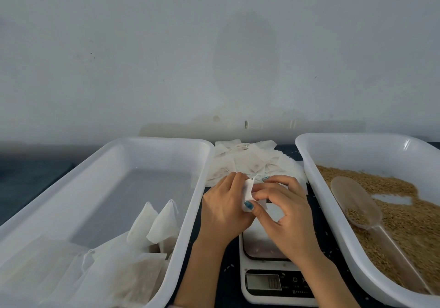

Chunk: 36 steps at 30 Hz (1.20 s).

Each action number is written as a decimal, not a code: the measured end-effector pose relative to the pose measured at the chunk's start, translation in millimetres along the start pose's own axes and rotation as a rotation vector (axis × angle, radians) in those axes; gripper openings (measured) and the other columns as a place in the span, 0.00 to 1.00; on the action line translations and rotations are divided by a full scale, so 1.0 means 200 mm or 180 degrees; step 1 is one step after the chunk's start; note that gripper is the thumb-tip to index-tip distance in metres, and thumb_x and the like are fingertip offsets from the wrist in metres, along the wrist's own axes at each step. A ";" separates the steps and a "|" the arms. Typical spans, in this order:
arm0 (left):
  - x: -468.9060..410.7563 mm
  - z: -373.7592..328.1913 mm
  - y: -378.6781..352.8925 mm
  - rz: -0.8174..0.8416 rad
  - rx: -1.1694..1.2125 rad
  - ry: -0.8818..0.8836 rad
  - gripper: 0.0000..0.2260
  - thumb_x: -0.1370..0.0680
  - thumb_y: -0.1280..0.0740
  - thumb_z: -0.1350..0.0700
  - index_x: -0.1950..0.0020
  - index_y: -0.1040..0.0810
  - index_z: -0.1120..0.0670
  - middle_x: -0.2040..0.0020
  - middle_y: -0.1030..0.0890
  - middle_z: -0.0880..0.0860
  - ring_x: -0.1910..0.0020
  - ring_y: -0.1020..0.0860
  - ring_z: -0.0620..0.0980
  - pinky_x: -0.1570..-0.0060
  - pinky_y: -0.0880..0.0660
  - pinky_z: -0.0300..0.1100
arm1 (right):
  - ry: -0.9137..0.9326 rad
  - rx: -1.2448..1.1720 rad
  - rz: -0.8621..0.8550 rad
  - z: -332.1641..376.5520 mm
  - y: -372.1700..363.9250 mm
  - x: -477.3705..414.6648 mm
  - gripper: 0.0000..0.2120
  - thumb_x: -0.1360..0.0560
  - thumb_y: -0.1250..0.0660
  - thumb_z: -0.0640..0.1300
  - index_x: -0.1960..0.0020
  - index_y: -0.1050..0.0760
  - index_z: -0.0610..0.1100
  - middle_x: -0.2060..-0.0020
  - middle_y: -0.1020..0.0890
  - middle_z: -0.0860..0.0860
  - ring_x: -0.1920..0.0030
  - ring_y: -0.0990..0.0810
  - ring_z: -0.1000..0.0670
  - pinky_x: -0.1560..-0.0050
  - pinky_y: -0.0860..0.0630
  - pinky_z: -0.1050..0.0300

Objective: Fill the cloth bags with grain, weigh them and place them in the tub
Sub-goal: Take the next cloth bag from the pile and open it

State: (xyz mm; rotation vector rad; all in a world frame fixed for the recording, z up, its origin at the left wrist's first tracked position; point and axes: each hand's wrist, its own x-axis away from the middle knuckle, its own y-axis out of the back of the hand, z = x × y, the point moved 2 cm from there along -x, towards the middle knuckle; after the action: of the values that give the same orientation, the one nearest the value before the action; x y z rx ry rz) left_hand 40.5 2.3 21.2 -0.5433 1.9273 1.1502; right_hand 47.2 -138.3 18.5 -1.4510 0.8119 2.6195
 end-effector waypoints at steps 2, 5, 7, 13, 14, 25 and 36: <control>0.00 0.00 0.00 0.0031 0.0008 -0.0006 0.05 0.28 0.39 0.56 0.62 0.28 0.57 0.68 0.29 0.47 0.71 0.33 0.44 0.74 0.37 0.35 | -0.0024 -0.0035 -0.0005 0.00 0.00 0.00 0.09 0.26 0.31 0.53 0.55 0.17 0.49 0.52 0.18 0.61 0.43 0.24 0.54 0.49 0.22 0.46; 0.01 0.01 -0.01 0.0055 0.0002 -0.0003 0.03 0.28 0.37 0.58 0.62 0.28 0.56 0.68 0.28 0.47 0.71 0.32 0.44 0.76 0.33 0.38 | -0.0083 0.0012 0.0021 0.01 -0.01 0.00 0.10 0.25 0.32 0.54 0.55 0.17 0.49 0.52 0.17 0.59 0.43 0.24 0.54 0.48 0.22 0.47; 0.02 0.02 -0.01 0.0082 0.0000 0.0031 0.05 0.30 0.32 0.60 0.61 0.28 0.56 0.68 0.28 0.47 0.71 0.32 0.45 0.76 0.32 0.39 | -0.0146 0.0050 0.0050 0.02 -0.02 0.01 0.10 0.25 0.32 0.54 0.54 0.18 0.49 0.52 0.17 0.59 0.43 0.24 0.54 0.47 0.23 0.47; 0.03 0.04 -0.03 0.0101 0.0044 0.0101 0.07 0.30 0.28 0.60 0.59 0.26 0.57 0.65 0.26 0.48 0.68 0.29 0.45 0.74 0.29 0.40 | -0.0242 0.0058 -0.0046 0.03 -0.05 0.03 0.09 0.25 0.32 0.53 0.54 0.18 0.49 0.50 0.18 0.60 0.43 0.25 0.55 0.44 0.24 0.54; 0.03 0.04 -0.02 0.0084 0.0061 0.0127 0.06 0.29 0.29 0.59 0.58 0.25 0.57 0.64 0.25 0.48 0.67 0.29 0.45 0.73 0.29 0.40 | -0.0267 0.0058 -0.0085 0.03 -0.05 0.04 0.08 0.25 0.32 0.52 0.54 0.18 0.49 0.50 0.18 0.60 0.42 0.25 0.56 0.44 0.25 0.55; 0.03 0.07 0.00 0.0266 0.0045 0.0180 0.06 0.29 0.32 0.59 0.62 0.28 0.57 0.69 0.28 0.48 0.70 0.31 0.47 0.74 0.31 0.42 | -0.0391 0.0120 0.0029 0.05 -0.06 0.08 0.05 0.25 0.32 0.51 0.53 0.18 0.52 0.49 0.19 0.64 0.42 0.26 0.57 0.44 0.26 0.57; 0.02 0.12 0.07 0.0292 0.0070 0.0071 0.08 0.29 0.28 0.61 0.63 0.26 0.59 0.70 0.29 0.50 0.71 0.32 0.47 0.73 0.31 0.43 | -0.0519 0.0221 0.0271 0.09 -0.11 0.08 0.10 0.25 0.36 0.54 0.49 0.19 0.54 0.49 0.19 0.63 0.42 0.28 0.60 0.43 0.28 0.64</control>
State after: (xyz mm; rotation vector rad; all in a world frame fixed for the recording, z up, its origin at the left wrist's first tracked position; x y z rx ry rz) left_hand 39.0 30.1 18.2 -0.4618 1.9995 1.1837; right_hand 30.3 -115.8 3.4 -1.1928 0.9544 2.6969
